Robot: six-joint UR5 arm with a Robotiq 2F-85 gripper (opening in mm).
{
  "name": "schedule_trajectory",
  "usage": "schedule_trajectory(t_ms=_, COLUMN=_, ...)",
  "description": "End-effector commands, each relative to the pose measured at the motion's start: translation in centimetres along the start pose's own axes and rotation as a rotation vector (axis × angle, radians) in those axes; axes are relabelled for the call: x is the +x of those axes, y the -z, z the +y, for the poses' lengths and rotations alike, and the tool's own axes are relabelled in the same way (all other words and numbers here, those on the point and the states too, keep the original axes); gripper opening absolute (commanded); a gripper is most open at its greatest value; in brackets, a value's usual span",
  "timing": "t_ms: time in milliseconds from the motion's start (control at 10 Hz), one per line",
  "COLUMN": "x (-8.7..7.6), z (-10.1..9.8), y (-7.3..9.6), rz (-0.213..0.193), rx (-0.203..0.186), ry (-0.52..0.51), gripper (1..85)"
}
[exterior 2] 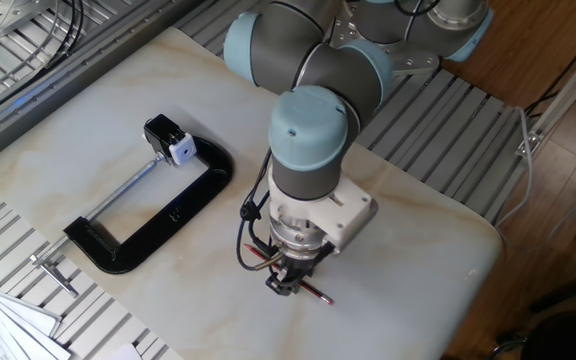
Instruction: Insert the pencil into the pencil sharpener
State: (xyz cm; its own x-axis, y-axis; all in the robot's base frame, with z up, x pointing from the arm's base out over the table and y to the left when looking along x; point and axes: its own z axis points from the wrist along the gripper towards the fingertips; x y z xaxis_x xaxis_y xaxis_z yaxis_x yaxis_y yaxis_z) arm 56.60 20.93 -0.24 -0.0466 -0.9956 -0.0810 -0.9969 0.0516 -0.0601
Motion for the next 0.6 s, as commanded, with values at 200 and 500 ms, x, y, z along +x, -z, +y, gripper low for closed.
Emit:
schedule_trajectory(t_ms=200, x=1.1, z=-0.3, y=0.5, rz=0.039, rx=0.01, ry=0.007, gripper=27.3)
schedule_trajectory(t_ms=500, x=1.5, z=-1.1, y=0.2, rz=0.052, rx=0.025, ry=0.006, gripper=1.3)
